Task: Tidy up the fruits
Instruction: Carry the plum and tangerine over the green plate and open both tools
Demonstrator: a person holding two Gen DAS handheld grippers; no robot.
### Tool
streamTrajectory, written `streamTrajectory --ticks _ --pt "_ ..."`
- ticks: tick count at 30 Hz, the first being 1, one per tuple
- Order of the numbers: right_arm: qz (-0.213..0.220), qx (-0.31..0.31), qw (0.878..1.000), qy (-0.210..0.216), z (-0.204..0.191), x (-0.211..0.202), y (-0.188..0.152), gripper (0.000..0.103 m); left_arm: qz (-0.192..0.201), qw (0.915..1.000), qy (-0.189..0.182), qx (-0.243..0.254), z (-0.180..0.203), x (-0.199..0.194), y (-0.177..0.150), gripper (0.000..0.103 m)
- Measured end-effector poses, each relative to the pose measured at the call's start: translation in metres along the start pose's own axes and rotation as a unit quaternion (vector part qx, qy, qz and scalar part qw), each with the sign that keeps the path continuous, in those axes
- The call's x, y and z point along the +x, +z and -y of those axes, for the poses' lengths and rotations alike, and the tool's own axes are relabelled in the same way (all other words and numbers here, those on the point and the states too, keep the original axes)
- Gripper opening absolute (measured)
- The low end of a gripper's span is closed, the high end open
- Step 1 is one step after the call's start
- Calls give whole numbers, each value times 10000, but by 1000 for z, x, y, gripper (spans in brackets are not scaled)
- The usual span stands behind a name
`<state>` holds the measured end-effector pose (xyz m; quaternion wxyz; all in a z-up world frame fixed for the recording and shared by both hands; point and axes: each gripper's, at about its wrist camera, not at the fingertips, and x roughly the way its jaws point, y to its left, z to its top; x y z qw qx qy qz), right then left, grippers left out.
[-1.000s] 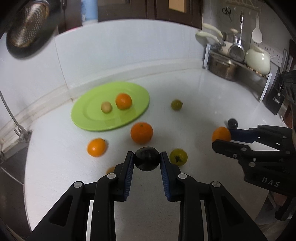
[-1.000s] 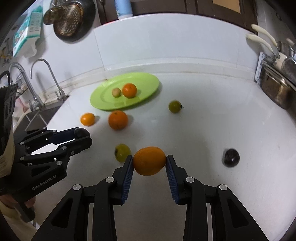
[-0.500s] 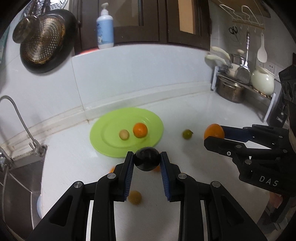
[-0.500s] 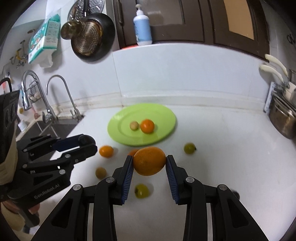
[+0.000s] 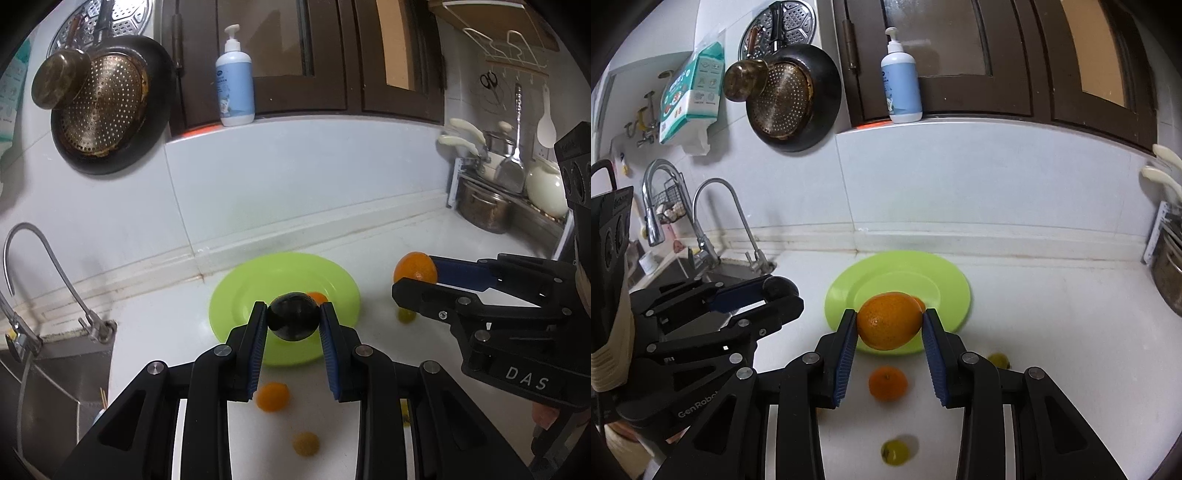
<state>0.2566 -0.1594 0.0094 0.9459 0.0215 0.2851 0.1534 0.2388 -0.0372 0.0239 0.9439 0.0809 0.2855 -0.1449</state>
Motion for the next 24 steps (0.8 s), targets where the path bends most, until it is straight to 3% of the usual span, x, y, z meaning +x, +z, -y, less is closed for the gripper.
streamTrajectory --ticks 12,24 --pt "-67 -51 9999 54 8 42 42 37 -82 10000 34 -12 -16 36 34 29" --pt "-678 -155 9976 28 26 118 70 37 -776 9961 -221 -350 -47 113 54 29"
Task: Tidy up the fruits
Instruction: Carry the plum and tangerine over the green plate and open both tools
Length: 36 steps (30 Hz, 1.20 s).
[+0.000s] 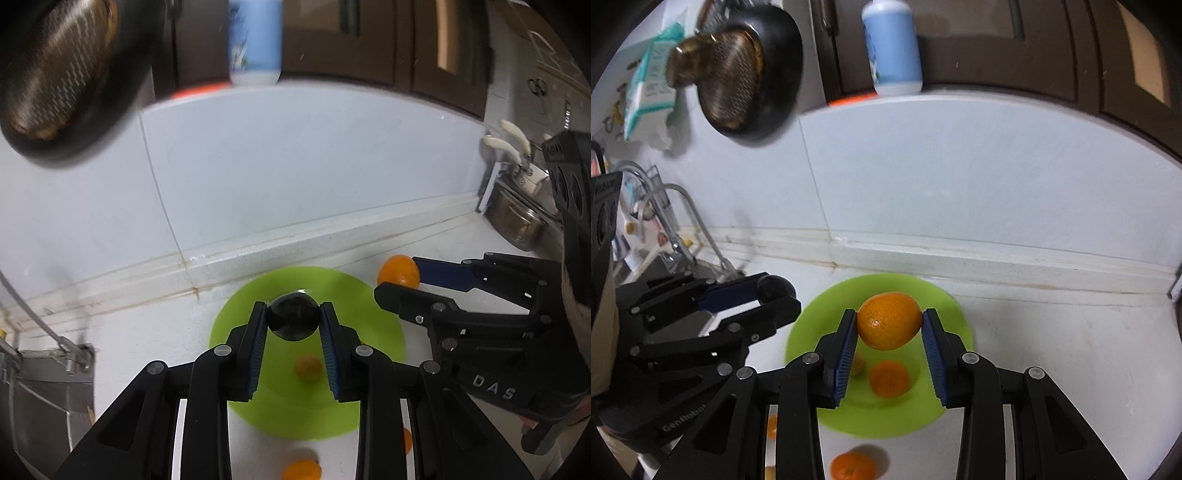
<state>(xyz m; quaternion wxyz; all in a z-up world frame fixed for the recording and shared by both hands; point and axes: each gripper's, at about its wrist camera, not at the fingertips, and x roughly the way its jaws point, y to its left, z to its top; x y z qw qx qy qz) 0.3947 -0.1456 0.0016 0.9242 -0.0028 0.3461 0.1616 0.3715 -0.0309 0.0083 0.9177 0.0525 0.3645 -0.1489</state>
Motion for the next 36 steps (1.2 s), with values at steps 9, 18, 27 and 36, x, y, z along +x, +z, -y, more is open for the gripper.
streamTrajectory --ticks 9,18,27,36 --pt "-602 -162 9980 -137 12 64 10 37 -579 9982 -25 -125 -19 61 8 29" --pt "-1069 -44 9942 -124 26 113 7 37 -953 9951 -65 -267 -30 105 6 29" --pt "-1204 -91 9926 -140 31 122 4 37 -1168 9927 -104 -275 -30 125 6 34" --pt "-1068 -129 9934 -398 29 107 7 46 -846 9957 101 -367 -34 95 10 46"
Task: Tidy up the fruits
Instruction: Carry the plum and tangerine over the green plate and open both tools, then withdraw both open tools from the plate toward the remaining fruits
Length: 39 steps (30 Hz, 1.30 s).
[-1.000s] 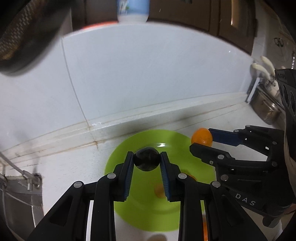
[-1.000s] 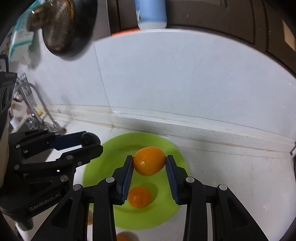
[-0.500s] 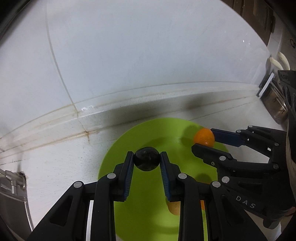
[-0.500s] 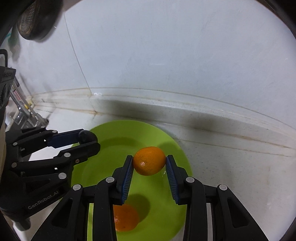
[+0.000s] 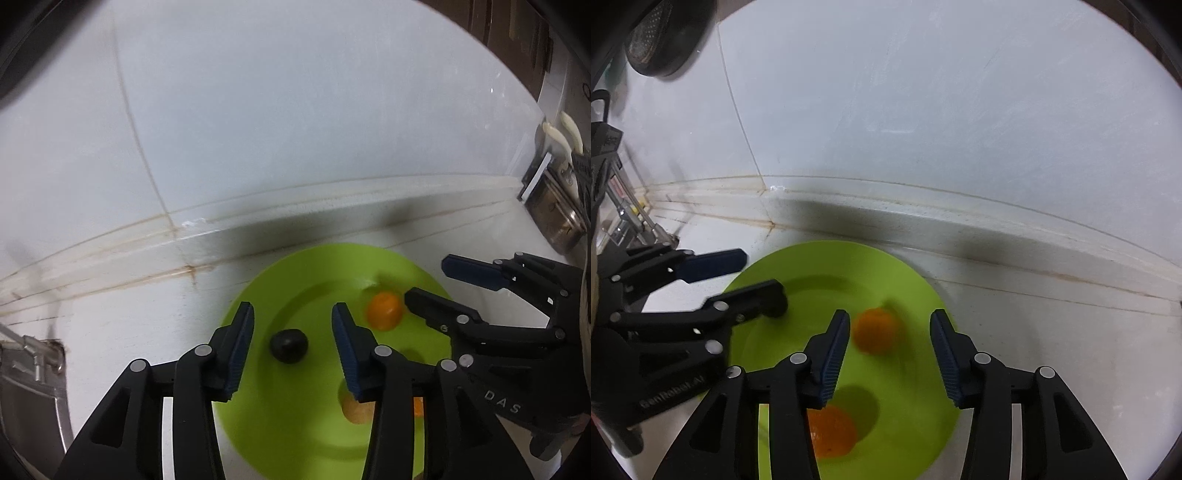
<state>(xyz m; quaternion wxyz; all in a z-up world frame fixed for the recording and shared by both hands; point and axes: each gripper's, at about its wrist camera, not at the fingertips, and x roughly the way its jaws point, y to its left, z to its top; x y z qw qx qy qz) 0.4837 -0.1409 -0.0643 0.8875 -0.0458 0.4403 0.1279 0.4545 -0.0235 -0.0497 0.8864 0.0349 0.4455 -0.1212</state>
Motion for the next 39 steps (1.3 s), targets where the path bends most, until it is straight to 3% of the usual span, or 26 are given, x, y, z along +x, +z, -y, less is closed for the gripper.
streamTrajectory --ticks 11,23,31,39 --pt "570 185 9982 -42 -7 -68 -15 55 619 9978 225 2 10 -81 -23 60" --pt "1266 66 9918 -145 -33 -151 -60 63 1200 9925 215 41 26 -163 -74 76" --pt "1436 -25 9895 -184 -49 -184 -97 65 1138 9933 204 17 34 -180 -112 79" --pt "1206 3 9927 -61 -56 -188 -129 65 986 9947 262 116 43 -186 -144 80"
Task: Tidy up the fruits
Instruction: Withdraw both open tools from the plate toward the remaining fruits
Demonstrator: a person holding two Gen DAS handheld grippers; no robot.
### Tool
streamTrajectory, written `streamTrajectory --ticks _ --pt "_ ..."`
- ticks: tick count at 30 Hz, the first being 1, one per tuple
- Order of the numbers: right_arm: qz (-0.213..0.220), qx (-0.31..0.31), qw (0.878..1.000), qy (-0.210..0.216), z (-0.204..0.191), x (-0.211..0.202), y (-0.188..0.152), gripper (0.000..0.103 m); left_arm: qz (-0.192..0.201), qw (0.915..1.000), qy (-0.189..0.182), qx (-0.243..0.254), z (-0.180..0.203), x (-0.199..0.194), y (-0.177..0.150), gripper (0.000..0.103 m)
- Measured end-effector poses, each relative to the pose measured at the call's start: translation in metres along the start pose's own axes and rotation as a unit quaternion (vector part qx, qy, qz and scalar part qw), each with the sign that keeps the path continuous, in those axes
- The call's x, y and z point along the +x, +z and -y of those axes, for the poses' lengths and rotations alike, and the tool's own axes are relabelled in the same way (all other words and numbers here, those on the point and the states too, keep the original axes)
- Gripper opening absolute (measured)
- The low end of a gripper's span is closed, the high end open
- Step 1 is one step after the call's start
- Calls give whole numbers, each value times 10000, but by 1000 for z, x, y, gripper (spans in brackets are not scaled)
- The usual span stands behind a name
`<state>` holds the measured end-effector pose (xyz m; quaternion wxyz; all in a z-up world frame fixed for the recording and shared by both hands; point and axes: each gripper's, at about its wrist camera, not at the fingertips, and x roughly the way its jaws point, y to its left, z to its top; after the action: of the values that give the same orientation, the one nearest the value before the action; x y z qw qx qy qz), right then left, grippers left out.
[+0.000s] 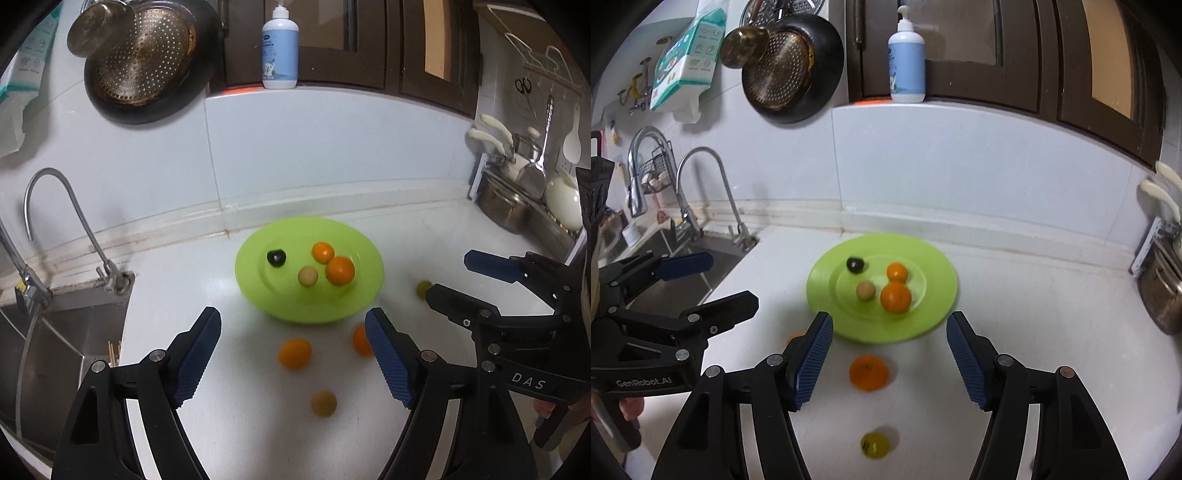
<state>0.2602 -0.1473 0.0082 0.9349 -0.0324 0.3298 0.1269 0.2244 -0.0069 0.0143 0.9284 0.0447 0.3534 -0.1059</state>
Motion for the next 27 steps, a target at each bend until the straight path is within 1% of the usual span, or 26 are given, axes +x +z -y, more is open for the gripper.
streamTrajectory --ticks 6,13,19,22,27 --pt "-247 131 9996 30 0 0 -26 65 -174 9998 -32 51 5 0 -22 80" --pt "-544 183 9984 19 -3 1 -53 65 -291 9992 45 261 13 3 -43 80" --pt "-853 236 9961 49 -3 7 -72 65 -547 9982 -57 253 16 14 -60 80" --pt "-914 183 9956 -48 -4 10 -79 65 -679 9973 -77 280 15 22 -69 80" --pt "-1041 106 9945 -95 -7 15 -88 65 -877 9955 -175 318 15 37 -80 80"
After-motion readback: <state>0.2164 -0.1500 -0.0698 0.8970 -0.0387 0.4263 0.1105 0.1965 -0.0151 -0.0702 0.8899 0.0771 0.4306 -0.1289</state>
